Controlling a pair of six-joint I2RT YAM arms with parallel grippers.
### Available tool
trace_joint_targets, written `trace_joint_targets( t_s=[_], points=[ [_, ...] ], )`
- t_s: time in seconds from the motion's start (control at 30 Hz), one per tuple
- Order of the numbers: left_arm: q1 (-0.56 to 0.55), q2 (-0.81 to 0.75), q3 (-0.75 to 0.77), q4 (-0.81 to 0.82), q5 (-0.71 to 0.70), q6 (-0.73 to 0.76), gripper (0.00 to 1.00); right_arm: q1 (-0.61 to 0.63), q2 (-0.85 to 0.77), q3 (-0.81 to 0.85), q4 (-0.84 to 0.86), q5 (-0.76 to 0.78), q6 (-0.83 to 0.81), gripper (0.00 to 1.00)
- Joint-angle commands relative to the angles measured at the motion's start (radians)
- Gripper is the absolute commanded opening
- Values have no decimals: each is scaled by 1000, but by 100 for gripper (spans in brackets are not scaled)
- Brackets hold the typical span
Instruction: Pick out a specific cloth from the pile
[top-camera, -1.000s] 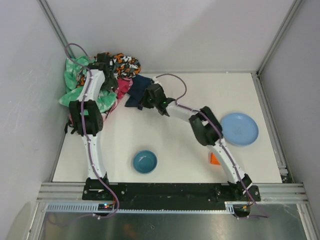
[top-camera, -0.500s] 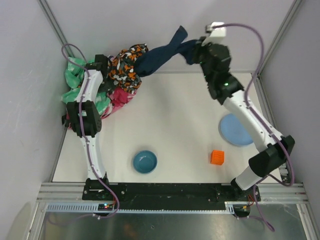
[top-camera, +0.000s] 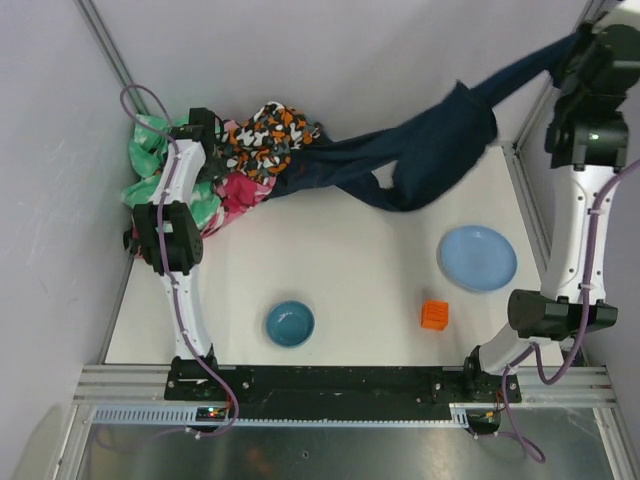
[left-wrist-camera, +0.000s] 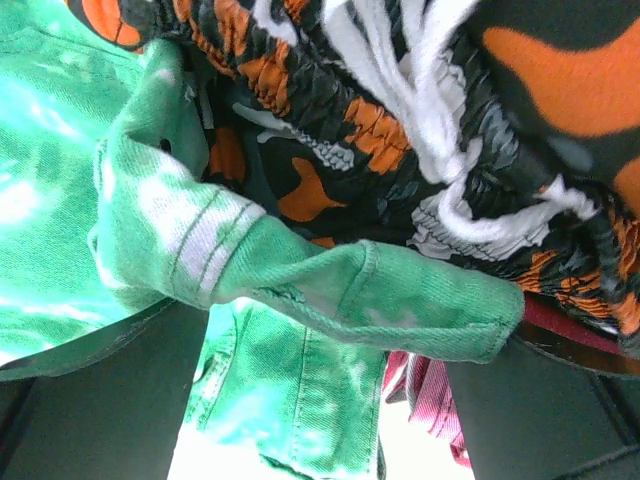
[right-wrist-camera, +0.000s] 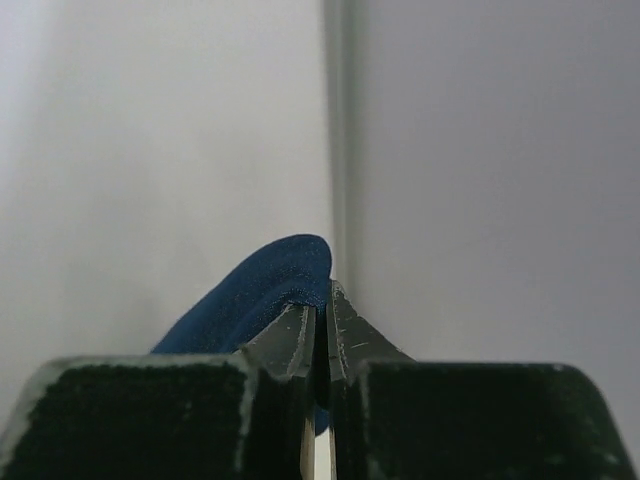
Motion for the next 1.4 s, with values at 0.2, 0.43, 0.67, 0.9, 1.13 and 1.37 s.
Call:
trace_joint_targets(
  t_s=[0.2, 0.43, 0.67, 0.9, 1.13, 1.37],
  points=[
    [25, -102, 15, 76, -142, 11, 98, -394, -105, 72, -39, -215, 216, 0],
    [-6, -142, 7, 77, -130, 3, 98, -423, -75, 73, -54, -469, 301, 0],
    [-113, -190, 28, 77, -55, 24, 99, -71, 59, 149, -126, -452, 155, 0],
    [-176, -318, 26, 76, 63, -33, 100, 176, 188, -48, -170, -322, 186, 0],
    [-304, -525, -165, 79, 118, -65, 100, 196, 291, -362, -186, -353, 341, 21],
    [-498, -737, -551, 103, 24, -174, 100, 194, 114, -629, -215, -259, 338, 97]
  ],
)
